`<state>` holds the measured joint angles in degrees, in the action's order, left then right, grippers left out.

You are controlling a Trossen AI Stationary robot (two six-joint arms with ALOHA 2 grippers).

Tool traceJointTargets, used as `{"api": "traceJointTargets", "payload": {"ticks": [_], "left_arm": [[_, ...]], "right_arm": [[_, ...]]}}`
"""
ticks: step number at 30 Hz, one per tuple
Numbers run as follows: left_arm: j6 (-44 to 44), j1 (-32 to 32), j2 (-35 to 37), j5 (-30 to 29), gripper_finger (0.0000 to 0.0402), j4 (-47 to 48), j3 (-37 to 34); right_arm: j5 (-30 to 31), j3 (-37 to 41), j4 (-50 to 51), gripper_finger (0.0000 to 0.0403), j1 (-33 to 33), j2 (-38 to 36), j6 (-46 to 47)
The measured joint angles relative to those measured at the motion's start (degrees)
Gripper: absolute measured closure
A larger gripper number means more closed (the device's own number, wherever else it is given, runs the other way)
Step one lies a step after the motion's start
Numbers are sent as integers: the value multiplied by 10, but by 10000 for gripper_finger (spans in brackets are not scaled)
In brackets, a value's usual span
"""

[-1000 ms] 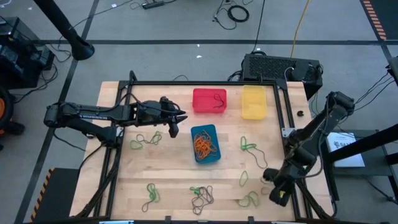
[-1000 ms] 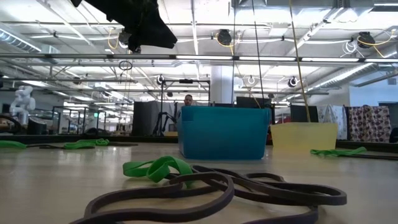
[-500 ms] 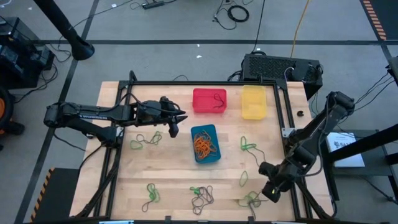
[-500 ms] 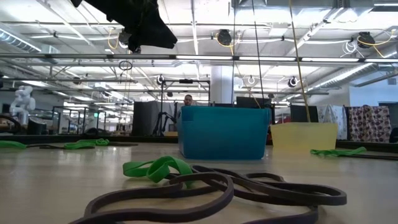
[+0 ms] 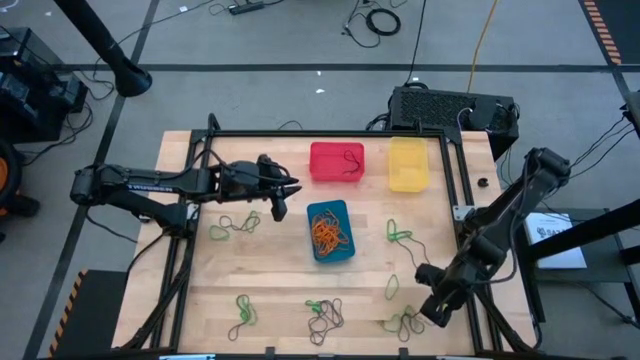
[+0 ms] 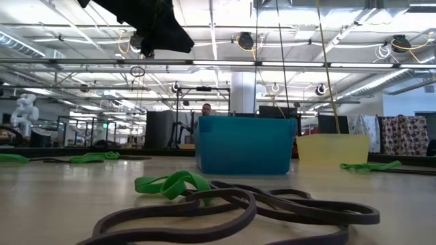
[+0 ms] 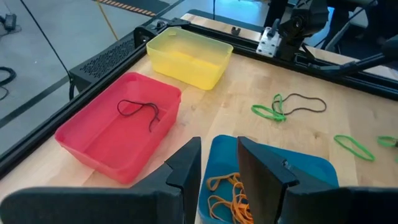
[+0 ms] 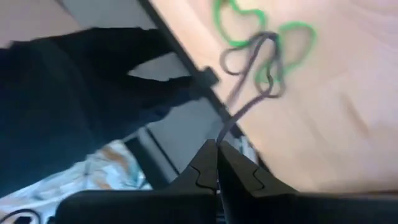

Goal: Sort rubber bands into baskets
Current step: Put the purple rubber band into the red bin

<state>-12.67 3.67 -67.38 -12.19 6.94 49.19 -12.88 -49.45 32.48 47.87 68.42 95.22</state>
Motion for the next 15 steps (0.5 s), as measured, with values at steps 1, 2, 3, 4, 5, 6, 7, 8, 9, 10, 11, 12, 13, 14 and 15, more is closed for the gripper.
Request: {"api": "traceJointTargets", "payload": {"ticks": [1, 2, 3, 4, 5, 6, 7, 8, 9, 10, 11, 12, 13, 14, 15], "left_arm": [[0, 2, 0, 0, 292, 0, 0], [0, 5, 0, 0, 292, 0, 0], [0, 7, 0, 0, 292, 0, 0], [0, 10, 0, 0, 292, 0, 0], [0, 13, 0, 0, 292, 0, 0], [0, 16, 0, 0, 292, 0, 0], [-1, 19, 0, 0, 292, 0, 0], [-1, 22, 0, 2, 292, -1, 0], [-1, 25, 0, 5, 292, -1, 0], [-1, 28, 0, 12, 292, -2, 0], [-1, 31, 0, 18, 292, -3, 0], [-1, 33, 0, 23, 292, -5, 0], [-1, 36, 0, 26, 292, -7, 0], [-2, 39, 0, 28, 292, -6, 0], [-4, 41, 0, 29, 292, -7, 0]], "right_arm": [[2, 0, -8, 403, -2, -5, 0], [4, 0, -15, 403, -3, -10, 1], [5, 0, -19, 403, -3, -17, 5], [9, 0, -19, 403, -3, -25, 13], [10, 0, -19, 403, -3, -31, 21], [10, -1, -18, 403, -3, -38, 31], [10, -1, -10, 403, -3, -43, 41], [11, -1, 5, 403, -3, -46, 51], [14, -1, 23, 402, -3, -49, 64], [19, -1, 39, 401, -3, -50, 78], [23, -1, 50, 397, -3, -50, 87], [27, -1, 54, 392, -3, -50, 89], [28, -1, 54, 385, -3, -50, 87], [29, -1, 53, 375, -3, -50, 85], [34, -1, 53, 365, -3, -50, 82]]}}
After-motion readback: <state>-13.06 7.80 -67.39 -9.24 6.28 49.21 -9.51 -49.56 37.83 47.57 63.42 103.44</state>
